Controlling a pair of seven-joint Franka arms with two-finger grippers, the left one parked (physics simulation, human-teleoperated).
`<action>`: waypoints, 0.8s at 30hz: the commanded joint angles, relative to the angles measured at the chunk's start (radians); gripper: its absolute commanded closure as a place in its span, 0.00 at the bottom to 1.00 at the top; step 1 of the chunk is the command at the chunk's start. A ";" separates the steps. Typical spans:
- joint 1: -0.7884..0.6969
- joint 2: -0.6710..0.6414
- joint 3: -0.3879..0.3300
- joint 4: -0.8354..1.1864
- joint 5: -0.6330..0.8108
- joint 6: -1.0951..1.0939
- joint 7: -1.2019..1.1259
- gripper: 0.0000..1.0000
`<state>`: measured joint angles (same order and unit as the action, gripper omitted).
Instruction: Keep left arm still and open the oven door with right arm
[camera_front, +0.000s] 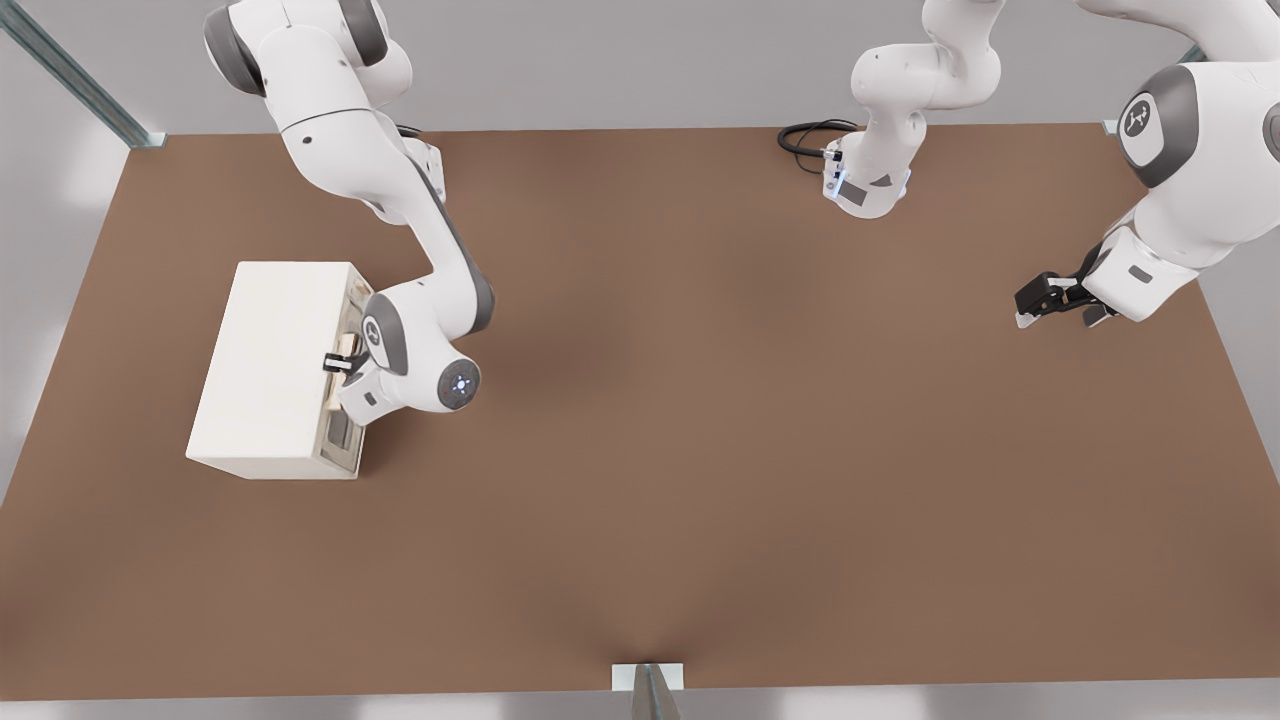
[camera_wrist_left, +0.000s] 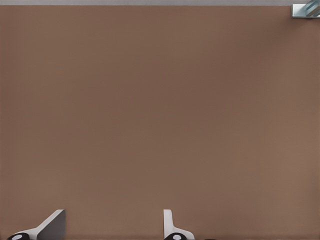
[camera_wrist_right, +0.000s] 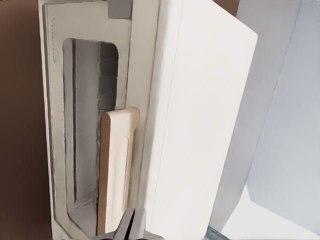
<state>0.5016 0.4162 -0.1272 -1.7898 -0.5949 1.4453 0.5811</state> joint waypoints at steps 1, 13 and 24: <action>0.000 -0.001 -0.002 0.000 -0.008 0.006 0.088 1.00; -0.015 0.006 -0.002 -0.043 -0.019 0.038 0.075 1.00; -0.011 0.012 -0.002 -0.057 -0.019 0.061 0.077 1.00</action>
<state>0.4911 0.4291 -0.1288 -1.8475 -0.6154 1.4956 0.6387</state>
